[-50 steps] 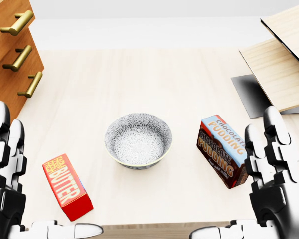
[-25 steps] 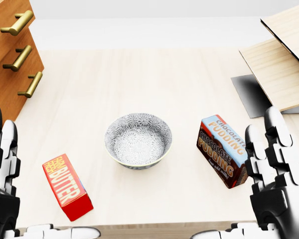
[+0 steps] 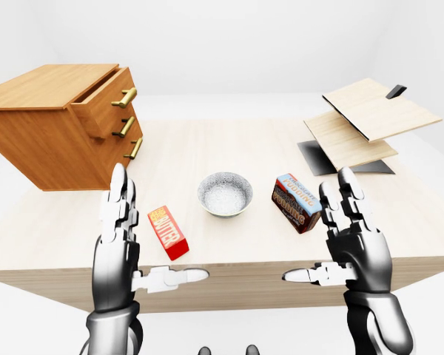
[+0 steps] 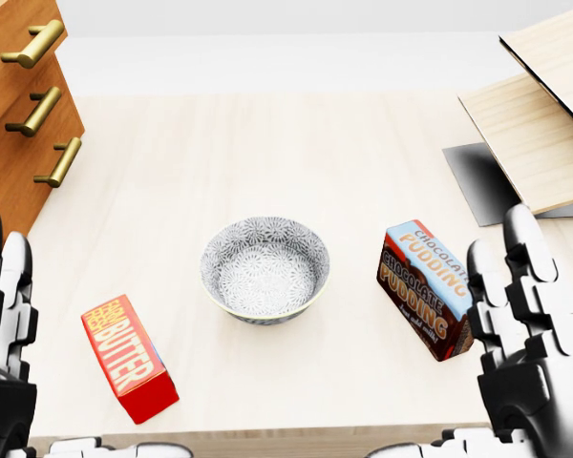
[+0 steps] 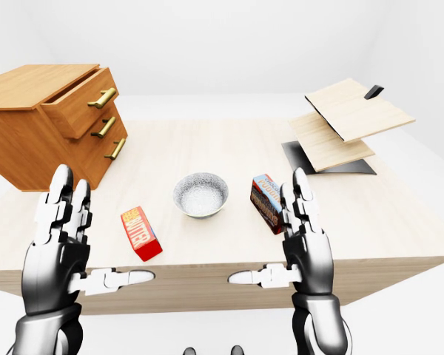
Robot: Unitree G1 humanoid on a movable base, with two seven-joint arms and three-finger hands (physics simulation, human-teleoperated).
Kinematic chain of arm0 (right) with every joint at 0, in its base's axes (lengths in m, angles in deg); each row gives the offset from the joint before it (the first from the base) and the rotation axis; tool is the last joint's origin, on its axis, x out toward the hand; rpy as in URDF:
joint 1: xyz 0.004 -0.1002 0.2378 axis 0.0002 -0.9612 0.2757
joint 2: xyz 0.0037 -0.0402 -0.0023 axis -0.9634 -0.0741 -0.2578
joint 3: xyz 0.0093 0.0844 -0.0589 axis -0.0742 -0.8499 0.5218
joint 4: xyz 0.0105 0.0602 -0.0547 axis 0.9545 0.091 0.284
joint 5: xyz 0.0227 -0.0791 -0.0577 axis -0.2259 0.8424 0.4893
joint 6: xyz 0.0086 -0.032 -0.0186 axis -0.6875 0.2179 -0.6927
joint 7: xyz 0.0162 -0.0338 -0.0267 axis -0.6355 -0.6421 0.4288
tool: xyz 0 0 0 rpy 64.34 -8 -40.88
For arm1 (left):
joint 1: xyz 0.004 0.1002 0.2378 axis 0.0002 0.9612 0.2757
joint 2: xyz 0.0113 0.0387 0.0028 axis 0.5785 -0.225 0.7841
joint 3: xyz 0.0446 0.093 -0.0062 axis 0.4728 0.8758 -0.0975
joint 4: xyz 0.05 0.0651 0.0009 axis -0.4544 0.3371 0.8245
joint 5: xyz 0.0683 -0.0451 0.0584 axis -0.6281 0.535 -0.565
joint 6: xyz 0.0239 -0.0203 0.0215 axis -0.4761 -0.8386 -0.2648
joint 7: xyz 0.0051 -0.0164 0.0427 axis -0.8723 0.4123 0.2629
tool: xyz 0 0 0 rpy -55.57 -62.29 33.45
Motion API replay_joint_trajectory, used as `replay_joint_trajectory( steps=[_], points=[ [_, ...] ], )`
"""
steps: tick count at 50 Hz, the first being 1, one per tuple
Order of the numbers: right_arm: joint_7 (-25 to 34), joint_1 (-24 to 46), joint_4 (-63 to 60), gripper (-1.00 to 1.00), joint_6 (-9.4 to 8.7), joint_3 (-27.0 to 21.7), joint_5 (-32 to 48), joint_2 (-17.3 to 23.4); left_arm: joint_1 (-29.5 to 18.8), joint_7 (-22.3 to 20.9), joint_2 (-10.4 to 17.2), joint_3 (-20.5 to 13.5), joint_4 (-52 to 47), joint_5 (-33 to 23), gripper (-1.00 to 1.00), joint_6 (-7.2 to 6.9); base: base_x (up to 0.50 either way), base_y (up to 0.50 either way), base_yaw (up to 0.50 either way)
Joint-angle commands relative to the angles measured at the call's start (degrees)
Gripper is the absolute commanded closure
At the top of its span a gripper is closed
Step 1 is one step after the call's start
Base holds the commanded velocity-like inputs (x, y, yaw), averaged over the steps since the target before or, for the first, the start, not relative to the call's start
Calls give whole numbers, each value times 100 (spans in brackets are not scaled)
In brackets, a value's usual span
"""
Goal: Close the top drawer of the cabinet and put the bowl on top of it.
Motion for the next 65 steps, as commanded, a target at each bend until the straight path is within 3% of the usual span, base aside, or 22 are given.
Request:
replay_joint_trajectory(
  steps=[1, 6, 7, 9, 35, 36, 37, 58, 59, 61, 65],
  points=[
    [15, 0, 1, -100, -7, -3, -3, -1, 29, 0, 7, 12, -8, -2, -100, 32, 0, 0, 0],
    [37, -7, 17, -100, -13, 6, -7, 4, 21, 6, 11, 18, 33, -20, -100, 50, 0, 0, 0],
    [109, -69, -24, -100, -23, 32, -67, 17, -14, -49, 14, -78, 10, 88, -100, -48, 20, 0, 0],
    [136, -52, -6, -100, -9, 23, -73, 26, -43, -84, 0, -121, 12, 112, -100, -80, 23, 0, 0],
    [176, -32, 10, -100, -21, -10, -76, 10, -56, -126, -46, -131, 37, 82, -100, -69, 25, 0, 0],
    [229, -138, -21, -100, 99, 38, -57, 5, -82, -132, -42, -170, 96, 97, -100, -53, 36, 0, 0],
    [231, -145, -22, -100, 108, 41, -56, 6, -83, -136, -44, -173, 100, 97, -100, -51, 36, 0, 0],
    [224, -146, -20, -100, 112, 45, -59, 13, -83, -157, -66, -182, 101, 88, -100, -46, 36, 0, 0],
    [241, -115, 142, -100, 346, 28, -59, -12, -47, -177, -61, -185, 66, 107, -100, -34, 0, 0, 0],
    [237, -114, 174, -100, 446, 16, -73, -14, -48, -185, -63, -185, 66, 109, -100, -37, 0, 0, 0],
    [243, -115, 184, -100, 480, 21, -98, -3, -50, -188, -66, -176, 65, 100, -100, -41, 0, 0, 0]
  ],
)
